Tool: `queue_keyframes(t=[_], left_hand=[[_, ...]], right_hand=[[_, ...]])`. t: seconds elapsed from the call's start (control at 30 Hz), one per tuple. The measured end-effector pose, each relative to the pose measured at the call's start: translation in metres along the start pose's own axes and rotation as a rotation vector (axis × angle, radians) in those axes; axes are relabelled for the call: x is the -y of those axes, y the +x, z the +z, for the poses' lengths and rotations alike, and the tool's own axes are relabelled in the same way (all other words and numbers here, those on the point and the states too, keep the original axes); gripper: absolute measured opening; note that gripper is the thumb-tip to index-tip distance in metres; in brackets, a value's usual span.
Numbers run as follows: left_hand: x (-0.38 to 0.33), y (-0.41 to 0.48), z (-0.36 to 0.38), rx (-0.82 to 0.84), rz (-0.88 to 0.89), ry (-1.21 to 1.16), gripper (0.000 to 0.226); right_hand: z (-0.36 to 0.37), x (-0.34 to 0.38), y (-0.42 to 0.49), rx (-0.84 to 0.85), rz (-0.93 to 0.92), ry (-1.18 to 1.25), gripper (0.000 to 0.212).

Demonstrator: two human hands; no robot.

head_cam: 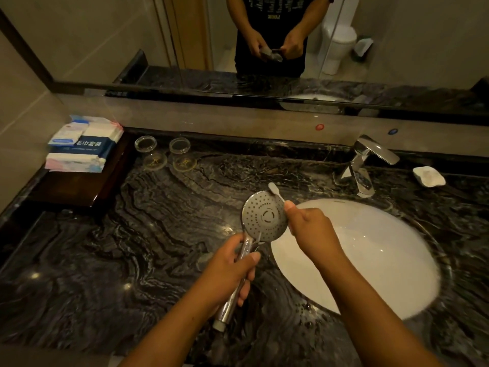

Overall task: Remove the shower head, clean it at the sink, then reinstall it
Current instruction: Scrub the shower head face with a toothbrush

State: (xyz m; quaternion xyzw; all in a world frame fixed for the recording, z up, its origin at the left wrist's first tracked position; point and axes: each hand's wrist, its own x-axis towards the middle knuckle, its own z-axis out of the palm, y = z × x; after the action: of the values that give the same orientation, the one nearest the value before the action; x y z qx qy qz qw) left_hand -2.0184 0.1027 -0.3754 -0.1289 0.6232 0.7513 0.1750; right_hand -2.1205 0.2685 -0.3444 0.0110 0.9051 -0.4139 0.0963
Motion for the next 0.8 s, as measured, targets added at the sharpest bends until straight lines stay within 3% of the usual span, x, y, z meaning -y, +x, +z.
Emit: queue_keyframes(t=[0.2, 0.37, 0.53, 0.7, 0.8], left_hand=[[0.001, -0.005, 0.001, -0.010, -0.004, -0.022, 0.019], [0.000, -0.003, 0.002, -0.009, -0.003, -0.042, 0.019], [0.004, -0.003, -0.001, -0.029, -0.015, -0.054, 0.020], [0.004, -0.003, -0.003, -0.017, -0.023, -0.049, 0.016], [0.005, -0.004, -0.003, -0.012, -0.044, -0.069, 0.015]], right_hand=[[0.022, -0.008, -0.037, 0.279, -0.173, -0.215, 0.060], [-0.004, 0.002, 0.001, 0.068, -0.049, -0.079, 0.064], [0.028, -0.010, -0.039, 0.278, -0.167, -0.211, 0.062], [0.004, -0.008, -0.002, 0.057, 0.034, -0.001, 0.060], [0.011, -0.014, -0.013, 0.134, 0.026, -0.001, 0.062]])
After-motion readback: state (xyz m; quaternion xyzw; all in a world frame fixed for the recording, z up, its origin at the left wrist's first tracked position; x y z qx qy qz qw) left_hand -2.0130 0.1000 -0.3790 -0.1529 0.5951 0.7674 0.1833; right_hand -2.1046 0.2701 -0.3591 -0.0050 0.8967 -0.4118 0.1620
